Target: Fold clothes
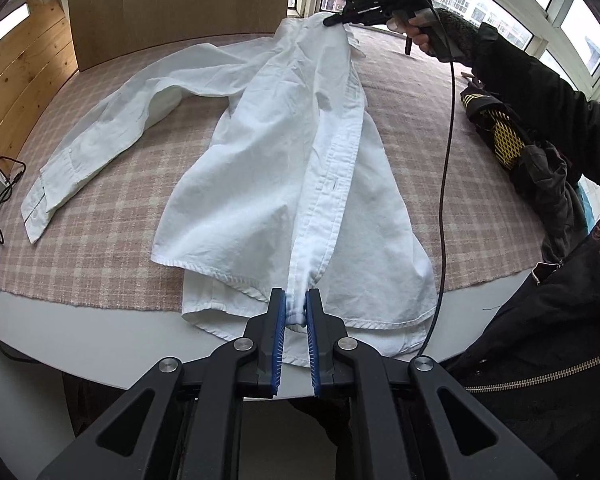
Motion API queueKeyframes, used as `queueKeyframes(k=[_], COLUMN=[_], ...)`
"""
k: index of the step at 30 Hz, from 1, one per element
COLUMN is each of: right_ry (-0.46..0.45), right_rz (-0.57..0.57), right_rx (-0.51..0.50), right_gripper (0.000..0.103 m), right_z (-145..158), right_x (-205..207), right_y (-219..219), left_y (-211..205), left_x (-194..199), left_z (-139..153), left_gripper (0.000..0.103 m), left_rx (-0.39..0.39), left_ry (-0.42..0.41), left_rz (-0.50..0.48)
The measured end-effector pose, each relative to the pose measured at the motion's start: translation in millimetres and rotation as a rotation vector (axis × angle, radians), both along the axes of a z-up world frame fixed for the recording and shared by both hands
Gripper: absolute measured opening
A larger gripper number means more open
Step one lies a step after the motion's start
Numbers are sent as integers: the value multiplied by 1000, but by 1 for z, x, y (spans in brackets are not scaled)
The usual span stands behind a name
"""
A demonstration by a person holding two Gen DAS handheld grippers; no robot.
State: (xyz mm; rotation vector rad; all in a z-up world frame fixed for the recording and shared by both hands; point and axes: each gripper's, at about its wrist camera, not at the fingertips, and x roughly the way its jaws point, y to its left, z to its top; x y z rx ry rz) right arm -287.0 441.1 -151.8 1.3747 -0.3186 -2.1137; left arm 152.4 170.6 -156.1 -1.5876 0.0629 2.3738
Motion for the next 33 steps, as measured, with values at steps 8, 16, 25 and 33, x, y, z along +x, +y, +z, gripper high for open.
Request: queueKeyframes(k=[8,16,25,33], right_ry=[141,23,-2,-177], right_rz=[95,106,-2,-34], right_rx=[373,517,296,61], right_gripper=[2,6,41,42], right_z=[31,-15,23,-15], right_x=[-31,-29,78,259], right_y=[-69,-62,2,-8], left_y=[60,95,-30,-80], left_x=[-11,-22,-2,-65], left_z=[10,-36,-5,-58], left_gripper=[10,17,37,37], left_rx=[116,155,-50,-97], left_ry=[10,-161,-46,-78], left_rz=[-163,-276,-83,-182])
